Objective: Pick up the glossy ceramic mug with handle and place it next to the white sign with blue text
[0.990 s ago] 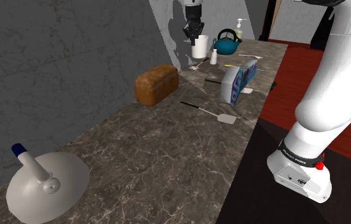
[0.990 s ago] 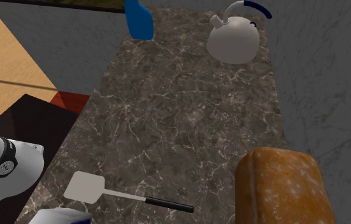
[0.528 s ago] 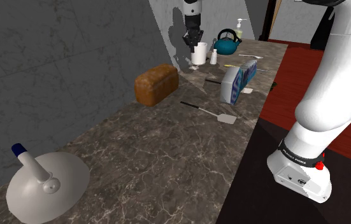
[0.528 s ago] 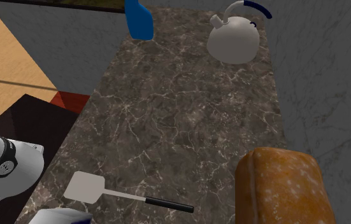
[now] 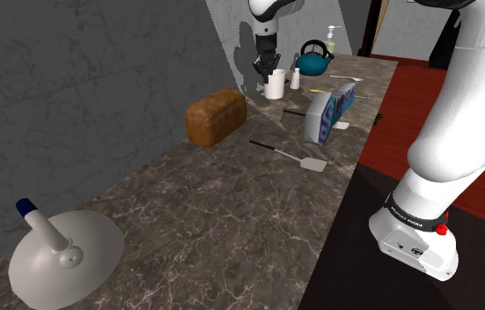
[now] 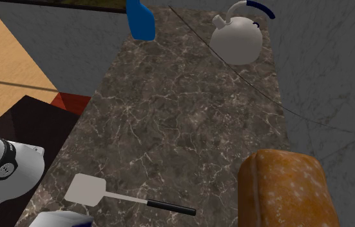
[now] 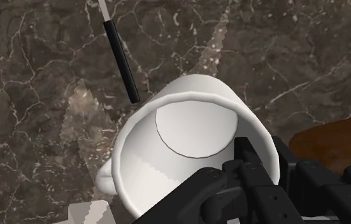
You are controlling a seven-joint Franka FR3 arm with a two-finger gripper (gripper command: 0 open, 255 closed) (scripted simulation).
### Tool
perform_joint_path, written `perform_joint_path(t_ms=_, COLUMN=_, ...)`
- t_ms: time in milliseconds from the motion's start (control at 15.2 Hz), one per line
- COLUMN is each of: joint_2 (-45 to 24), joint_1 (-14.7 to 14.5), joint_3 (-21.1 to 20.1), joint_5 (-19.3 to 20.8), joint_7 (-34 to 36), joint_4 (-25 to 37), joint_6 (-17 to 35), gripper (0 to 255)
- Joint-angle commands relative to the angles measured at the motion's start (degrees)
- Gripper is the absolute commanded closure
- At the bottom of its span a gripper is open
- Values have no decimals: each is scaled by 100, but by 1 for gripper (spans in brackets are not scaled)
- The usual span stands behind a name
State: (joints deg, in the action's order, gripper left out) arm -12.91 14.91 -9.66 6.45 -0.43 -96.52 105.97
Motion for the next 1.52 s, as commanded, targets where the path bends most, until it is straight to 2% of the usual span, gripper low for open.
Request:
perform_joint_path(t_ms=0, joint_2=-28, joint_1=-7, joint_3=-3, joint_5=11, joint_7=30, joint_4=-129, joint_6=159, gripper=255)
perform_joint_path(t_ms=924, joint_2=-371, joint_1=-13, joint_3=28, joint_5=117, joint_7=152, joint_4=-814, joint_6=1177, gripper=255)
perform_joint_path(t_ms=1452, joint_2=-371, joint_1=-13, joint_3=28, joint_5=117, joint_7=152, joint_4=-814, joint_6=1177, gripper=255)
